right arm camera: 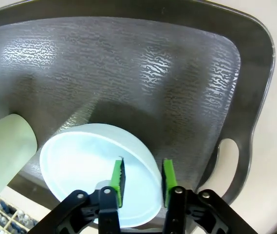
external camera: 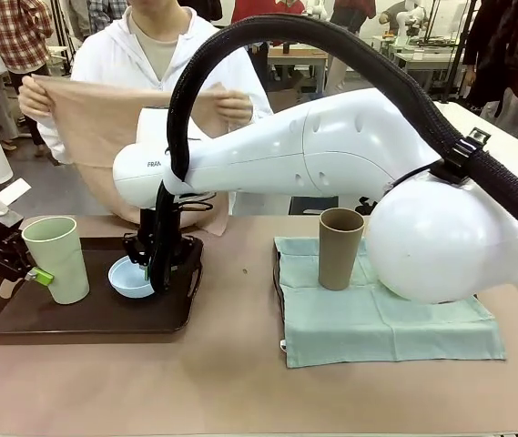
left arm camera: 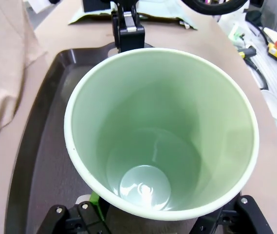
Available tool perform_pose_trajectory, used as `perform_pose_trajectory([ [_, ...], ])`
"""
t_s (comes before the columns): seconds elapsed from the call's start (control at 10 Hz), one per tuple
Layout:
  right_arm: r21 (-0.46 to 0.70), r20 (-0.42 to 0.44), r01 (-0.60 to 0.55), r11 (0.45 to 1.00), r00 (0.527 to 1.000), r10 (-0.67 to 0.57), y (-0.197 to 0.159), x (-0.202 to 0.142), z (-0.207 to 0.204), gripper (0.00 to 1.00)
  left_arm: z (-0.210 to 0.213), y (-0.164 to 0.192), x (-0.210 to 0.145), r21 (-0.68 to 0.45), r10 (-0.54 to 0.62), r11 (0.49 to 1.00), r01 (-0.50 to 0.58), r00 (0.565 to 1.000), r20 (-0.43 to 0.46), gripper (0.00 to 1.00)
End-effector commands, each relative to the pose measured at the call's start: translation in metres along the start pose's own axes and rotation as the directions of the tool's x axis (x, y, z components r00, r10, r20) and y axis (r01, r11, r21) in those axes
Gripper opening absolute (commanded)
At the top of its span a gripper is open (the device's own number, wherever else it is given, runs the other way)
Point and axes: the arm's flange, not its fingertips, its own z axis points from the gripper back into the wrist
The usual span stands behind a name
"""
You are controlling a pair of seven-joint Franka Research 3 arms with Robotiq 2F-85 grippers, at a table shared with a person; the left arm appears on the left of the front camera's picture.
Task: Set up a tray with a mat and arrange the tableware.
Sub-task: Pick up the Picnic Bowl and Reusable plastic cup from the Handle tray in front of the human's position and hold them in the air.
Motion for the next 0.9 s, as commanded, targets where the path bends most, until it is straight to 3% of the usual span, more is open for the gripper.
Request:
perform_pose_trajectory([
  [0.0, -0.03, 0.006, -0.014, 0.999, 1.0, 0.014, 0.009, 0.01, 0.001, 0.03, -0.005, -0.001, -0.005, 0.011, -0.031, 0.999, 0.031, 0.999, 0.036, 0.0],
  [0.1, -0.03, 0.003, -0.014, 0.999, 1.0, 0.014, 0.01, 0.009, 0.001, 0.0, -0.005, -0.002, -0.005, 0.011, -0.031, 0.999, 0.031, 0.999, 0.036, 0.3],
  [0.2, -0.032, 0.005, -0.011, 0.999, 1.0, 0.011, 0.01, 0.01, 0.001, 0.0, -0.004, -0.002, -0.004, 0.01, -0.033, 0.999, 0.032, 0.999, 0.037, 0.3],
  [0.3, -0.035, 0.007, -0.008, 0.999, 1.0, 0.008, 0.01, 0.009, 0.001, 0.0, -0.003, -0.002, -0.003, 0.014, -0.032, 0.999, 0.031, 0.999, 0.038, 0.0],
  [0.4, -0.04, 0.008, -0.004, 0.999, 1.0, 0.004, 0.01, 0.009, 0.001, 0.0, -0.001, -0.003, -0.002, 0.017, -0.032, 0.999, 0.031, 0.999, 0.038, 0.3],
  [0.5, -0.062, 0.011, 0.007, 0.998, 1.0, -0.006, 0.009, 0.008, 0.003, 0.0, 0.004, -0.006, 0.001, 0.025, -0.027, 0.999, 0.026, 0.999, 0.037, 0.0],
  [0.8, -0.083, 0.016, 0.011, 0.996, 1.0, -0.009, 0.001, -0.025, 0.067, 0.0, 0.049, -0.04, 0.057, 0.126, 0.019, 0.992, -0.026, 0.998, 0.061, 0.0],
])
